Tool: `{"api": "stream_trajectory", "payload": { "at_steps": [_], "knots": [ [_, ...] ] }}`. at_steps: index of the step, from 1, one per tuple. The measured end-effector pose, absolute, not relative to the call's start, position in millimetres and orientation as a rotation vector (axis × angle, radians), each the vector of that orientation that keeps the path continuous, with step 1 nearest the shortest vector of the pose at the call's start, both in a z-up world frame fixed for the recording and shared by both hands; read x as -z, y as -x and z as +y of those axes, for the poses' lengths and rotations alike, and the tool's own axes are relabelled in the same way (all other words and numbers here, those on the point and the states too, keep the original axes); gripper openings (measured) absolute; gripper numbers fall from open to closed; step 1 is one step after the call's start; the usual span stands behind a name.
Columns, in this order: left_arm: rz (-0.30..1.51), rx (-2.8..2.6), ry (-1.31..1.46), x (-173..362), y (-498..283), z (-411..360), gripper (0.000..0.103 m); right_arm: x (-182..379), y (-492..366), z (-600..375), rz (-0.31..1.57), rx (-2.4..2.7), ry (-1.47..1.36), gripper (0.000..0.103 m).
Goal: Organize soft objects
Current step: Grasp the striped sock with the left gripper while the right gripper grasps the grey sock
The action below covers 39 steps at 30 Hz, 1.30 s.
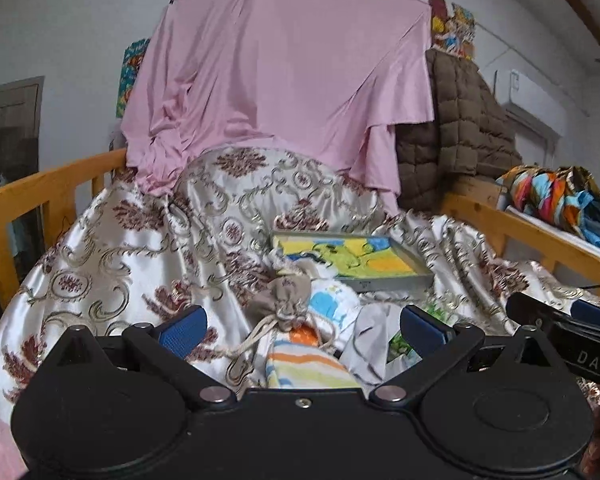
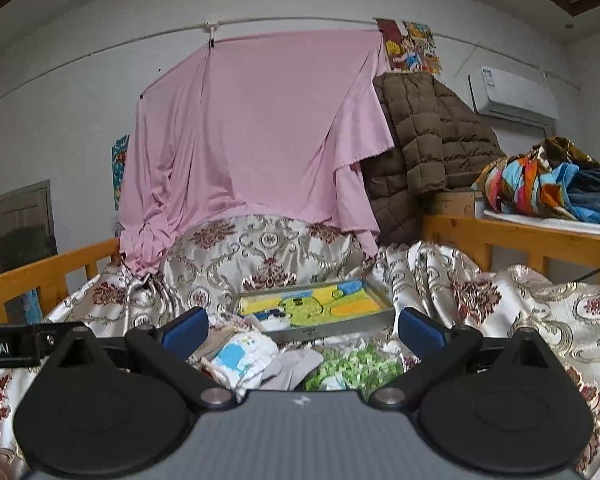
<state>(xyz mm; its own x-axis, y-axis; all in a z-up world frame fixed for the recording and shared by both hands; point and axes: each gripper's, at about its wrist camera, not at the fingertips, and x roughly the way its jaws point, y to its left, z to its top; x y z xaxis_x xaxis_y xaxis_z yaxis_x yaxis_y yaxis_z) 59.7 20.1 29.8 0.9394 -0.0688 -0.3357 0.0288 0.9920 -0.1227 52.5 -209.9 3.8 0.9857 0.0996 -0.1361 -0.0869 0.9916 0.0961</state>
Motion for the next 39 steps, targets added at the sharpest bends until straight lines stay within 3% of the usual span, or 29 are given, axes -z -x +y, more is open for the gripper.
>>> {"api": "stream_trajectory", "payload": {
  "at_steps": [11, 25, 39],
  "knots": [
    [0.466, 0.011, 0.065, -21.5, -77.8, 18.1, 0.102, 15.3, -69.3, -208.8, 0.279, -0.103, -0.072, 0.103],
    [0.784, 0.165, 0.021, -17.1, -154.2, 38.6, 0.102, 27.9, -100.8, -210.2, 0.451, -0.130, -0.071, 0.103],
    [1.065, 0.362, 0.116, 33.6, -211.4, 47.2, 0.102, 58.7, -176.9, -202.0, 0.735, -0.345, -0.062, 0.103]
  ]
}}
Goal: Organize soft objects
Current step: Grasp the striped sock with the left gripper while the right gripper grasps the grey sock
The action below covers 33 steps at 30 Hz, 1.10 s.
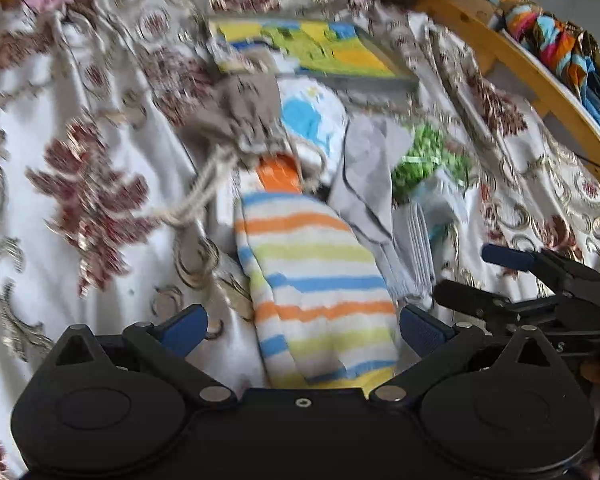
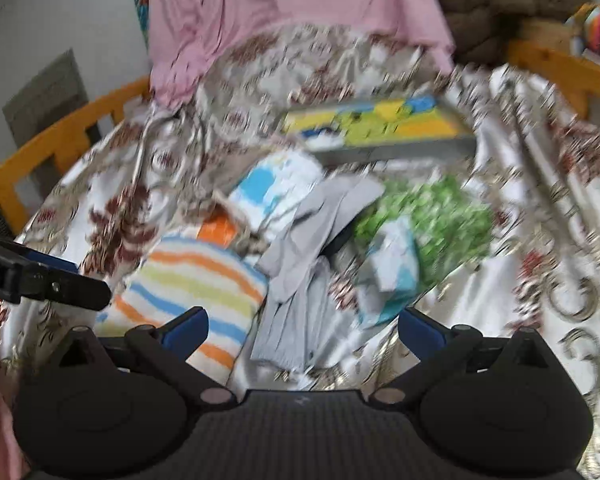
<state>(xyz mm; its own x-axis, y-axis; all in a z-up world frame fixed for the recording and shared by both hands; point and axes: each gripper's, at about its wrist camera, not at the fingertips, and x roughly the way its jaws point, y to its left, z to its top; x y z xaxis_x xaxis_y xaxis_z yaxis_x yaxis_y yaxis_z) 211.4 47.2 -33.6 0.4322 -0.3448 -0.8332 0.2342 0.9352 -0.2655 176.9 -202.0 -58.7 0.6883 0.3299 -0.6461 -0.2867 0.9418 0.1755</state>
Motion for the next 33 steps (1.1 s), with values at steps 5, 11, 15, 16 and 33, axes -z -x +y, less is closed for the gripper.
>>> {"api": "stream_trajectory", "payload": {
  "at_steps": [5, 11, 15, 16, 33],
  "knots": [
    [1.130, 0.386, 0.127, 48.5, -222.6, 40.2, 0.102, 74.3, -194.9, -202.2, 0.802, -0.388, -0.113, 0.103],
    [1.178, 0.373, 0.162, 60.4, -232.1, 42.5, 0.102, 89.5, -217.7, -209.1, 0.874, -0.400, -0.191, 0.102],
    [1.172, 0.375, 0.199, 61.0, -239.5, 45.5, 0.098, 96.1, -228.8, -213.0, 0.901, -0.388, -0.235, 0.098],
    [1.169, 0.376, 0.205, 61.1, -240.8, 45.4, 0.098, 97.5, -231.3, -212.7, 0.904, -0.389, -0.239, 0.096],
    [1.131, 0.386, 0.251, 63.1, -252.4, 47.1, 0.042, 107.1, -242.8, -198.8, 0.924, -0.438, -0.241, 0.048]
  ]
}}
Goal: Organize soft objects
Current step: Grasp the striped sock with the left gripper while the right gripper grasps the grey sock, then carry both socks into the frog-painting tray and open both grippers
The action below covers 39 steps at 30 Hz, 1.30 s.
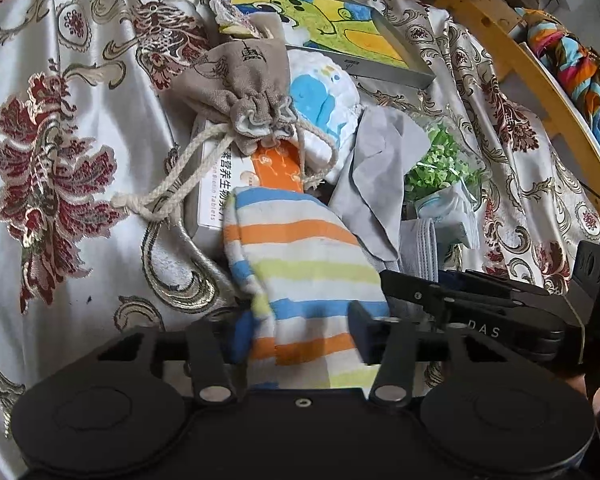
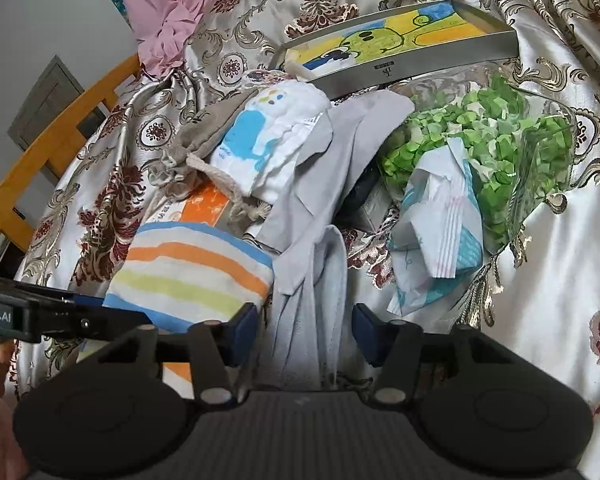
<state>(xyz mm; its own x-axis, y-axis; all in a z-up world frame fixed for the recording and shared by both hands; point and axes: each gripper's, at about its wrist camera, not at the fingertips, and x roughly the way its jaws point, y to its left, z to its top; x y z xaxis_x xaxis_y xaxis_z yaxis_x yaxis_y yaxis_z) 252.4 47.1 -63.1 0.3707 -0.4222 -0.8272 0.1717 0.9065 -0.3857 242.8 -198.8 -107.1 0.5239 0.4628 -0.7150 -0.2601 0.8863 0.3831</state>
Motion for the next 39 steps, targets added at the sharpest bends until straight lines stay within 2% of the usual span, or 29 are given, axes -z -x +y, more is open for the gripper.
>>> {"api": "stream_trajectory", "payload": {
  "at_steps": [1, 2, 6, 7, 8, 9, 13, 20, 34, 39],
  "knots": [
    [1.130, 0.391, 0.253, 62.6, -251.9, 47.5, 0.033, 107.7, -242.6, -198.1, 0.924, -0.438, -0.236, 0.040],
    [1.130, 0.404, 0.266, 61.9, -251.1, 47.7, 0.028, 107.8, -242.1, -198.3, 0.922, -0.434, -0.236, 0.038],
    [1.107, 0.445, 0.241, 58.2, -245.5, 42.9, 0.028, 105.3, -238.7, -197.2, 0.900, -0.435, -0.223, 0.029],
    [1.107, 0.451, 0.229, 58.6, -244.9, 41.6, 0.025, 104.5, -237.9, -197.1, 0.894, -0.434, -0.219, 0.025],
    [1.111, 0.458, 0.225, 59.6, -244.7, 40.8, 0.017, 103.7, -237.1, -196.7, 0.886, -0.432, -0.217, 0.023],
    [1.118, 0.466, 0.222, 60.6, -244.4, 39.8, 0.013, 102.9, -236.4, -197.0, 0.879, -0.429, -0.215, 0.020],
    [1.102, 0.466, 0.171, 60.0, -240.4, 35.6, 0.011, 101.4, -235.5, -198.9, 0.870, -0.418, -0.211, 0.009],
    [0.963, 0.460, 0.159, 36.9, -230.3, 38.8, 0.010, 93.9, -227.7, -198.3, 0.844, -0.434, -0.194, 0.006],
    [0.565, 0.527, 0.144, -17.0, -193.1, 39.0, 0.009, 55.7, -197.4, -210.6, 0.620, -0.470, -0.233, 0.006],
    [0.524, 0.559, 0.255, -30.2, -202.7, 40.6, 0.009, 41.9, -190.2, -215.5, 0.524, -0.459, -0.233, 0.006]
  ]
}}
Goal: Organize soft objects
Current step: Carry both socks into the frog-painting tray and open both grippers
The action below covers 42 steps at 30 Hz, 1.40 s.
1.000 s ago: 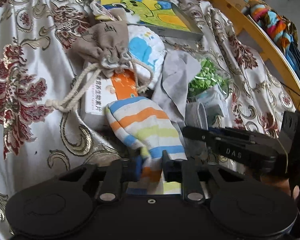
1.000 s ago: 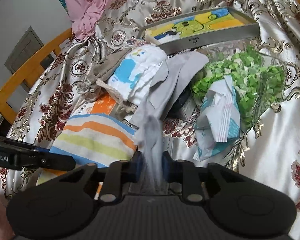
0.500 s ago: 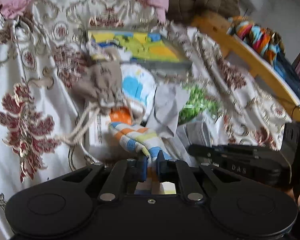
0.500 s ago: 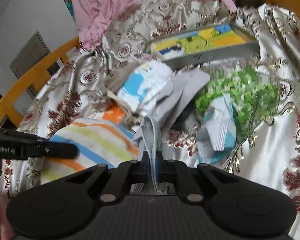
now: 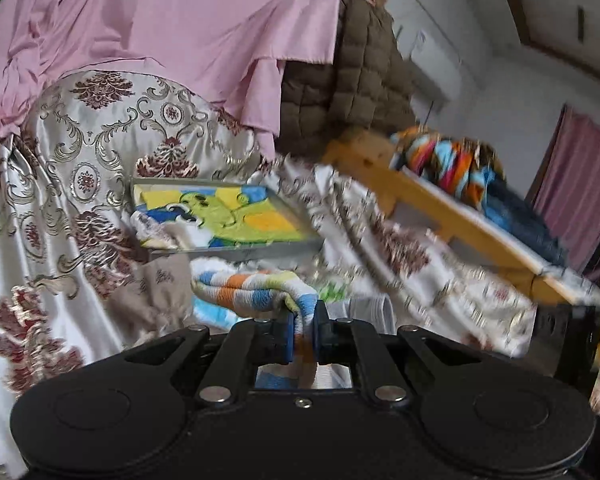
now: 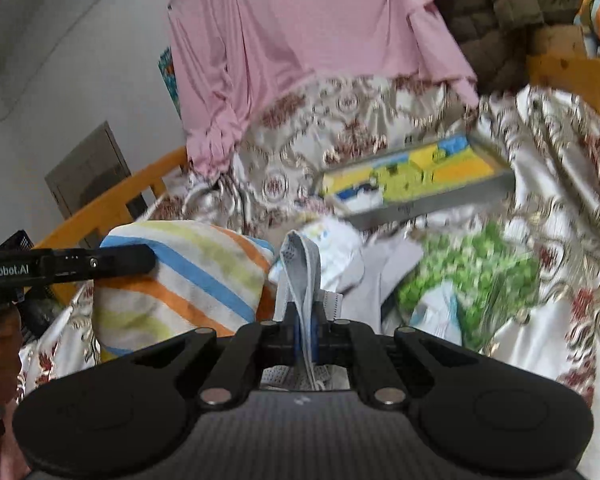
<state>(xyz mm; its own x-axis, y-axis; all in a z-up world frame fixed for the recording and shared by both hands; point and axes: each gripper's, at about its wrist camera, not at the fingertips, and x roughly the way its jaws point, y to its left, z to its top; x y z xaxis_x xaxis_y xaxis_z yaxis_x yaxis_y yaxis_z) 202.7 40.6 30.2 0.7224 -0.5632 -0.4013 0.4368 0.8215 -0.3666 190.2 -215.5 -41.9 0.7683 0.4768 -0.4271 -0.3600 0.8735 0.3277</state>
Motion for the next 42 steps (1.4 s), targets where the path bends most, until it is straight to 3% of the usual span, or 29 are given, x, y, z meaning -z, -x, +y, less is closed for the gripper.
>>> {"api": "stream_trajectory", "payload": {
  "at_steps": [10, 23, 34, 42],
  "knots": [
    [0.409, 0.574, 0.301, -52.1, -273.3, 26.7, 0.009, 12.2, -211.9, -218.6, 0.401, -0.430, -0.215, 0.006],
    [0.311, 0.525, 0.412, -52.3, -417.2, 0.1, 0.009, -17.5, -347.7, -240.6, 0.351, -0.374, -0.174, 0.006],
    [0.347, 0.440, 0.586, 18.0, -525.7, -2.5, 0.009, -2.9, -478.8, -235.9, 0.459, -0.296, -0.117, 0.006],
    [0.480, 0.376, 0.576, 59.3, -552.3, 0.7, 0.009, 27.2, -535.5, -223.9, 0.561, -0.270, -0.132, 0.006]
  ]
}}
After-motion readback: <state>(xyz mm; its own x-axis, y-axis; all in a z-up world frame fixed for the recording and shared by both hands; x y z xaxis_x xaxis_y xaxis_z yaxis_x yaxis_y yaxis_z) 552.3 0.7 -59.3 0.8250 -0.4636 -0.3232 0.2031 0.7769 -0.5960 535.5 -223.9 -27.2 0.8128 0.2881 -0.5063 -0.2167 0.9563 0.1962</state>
